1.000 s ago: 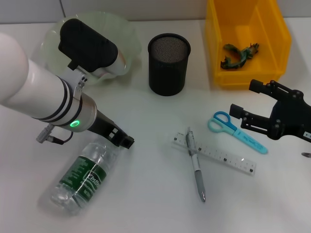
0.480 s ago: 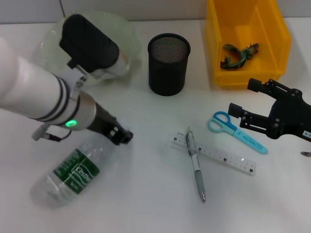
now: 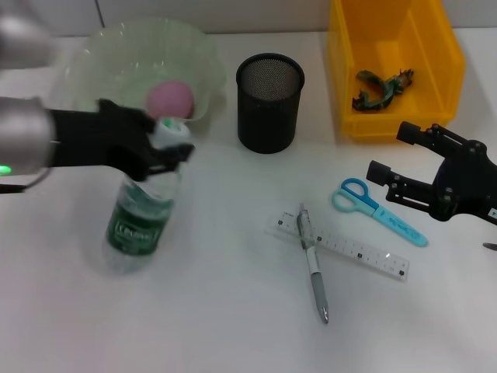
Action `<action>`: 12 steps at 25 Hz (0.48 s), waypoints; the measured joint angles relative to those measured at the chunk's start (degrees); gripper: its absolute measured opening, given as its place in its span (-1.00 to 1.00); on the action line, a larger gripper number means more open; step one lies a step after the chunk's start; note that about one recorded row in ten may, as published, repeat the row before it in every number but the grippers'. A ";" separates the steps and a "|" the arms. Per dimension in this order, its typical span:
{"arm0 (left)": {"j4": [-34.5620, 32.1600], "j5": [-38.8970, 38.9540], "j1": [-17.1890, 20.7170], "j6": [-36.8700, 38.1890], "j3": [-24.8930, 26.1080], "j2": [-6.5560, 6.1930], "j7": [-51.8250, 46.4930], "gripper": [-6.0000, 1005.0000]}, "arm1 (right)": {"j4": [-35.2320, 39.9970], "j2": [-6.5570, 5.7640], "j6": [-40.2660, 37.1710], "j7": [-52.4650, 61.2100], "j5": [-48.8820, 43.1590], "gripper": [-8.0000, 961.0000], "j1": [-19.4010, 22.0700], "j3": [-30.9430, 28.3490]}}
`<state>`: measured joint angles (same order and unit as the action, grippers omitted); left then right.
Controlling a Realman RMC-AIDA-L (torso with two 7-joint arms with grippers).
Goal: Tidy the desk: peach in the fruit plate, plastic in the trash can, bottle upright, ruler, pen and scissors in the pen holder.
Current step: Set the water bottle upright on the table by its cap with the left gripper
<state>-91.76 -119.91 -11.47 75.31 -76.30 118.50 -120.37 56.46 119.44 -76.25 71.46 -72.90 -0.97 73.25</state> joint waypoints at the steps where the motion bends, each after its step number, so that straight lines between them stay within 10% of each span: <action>1: 1.66 3.23 0.33 1.24 2.91 -0.02 3.41 -0.09 | 0.06 0.00 -0.20 0.04 0.00 0.75 -0.05 -0.07; 5: 11.20 13.71 0.37 7.01 14.32 -0.04 15.57 -0.09 | 0.21 0.00 -1.01 0.29 0.00 0.75 -0.33 -0.30; 12: 16.04 14.92 -0.62 8.25 18.50 -0.19 17.83 -0.09 | 0.48 0.00 -1.17 0.45 0.00 0.75 -0.54 -0.30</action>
<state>-75.72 -104.99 -12.09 83.56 -57.80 118.31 -102.54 56.94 119.44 -77.42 71.91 -72.91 -1.52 72.95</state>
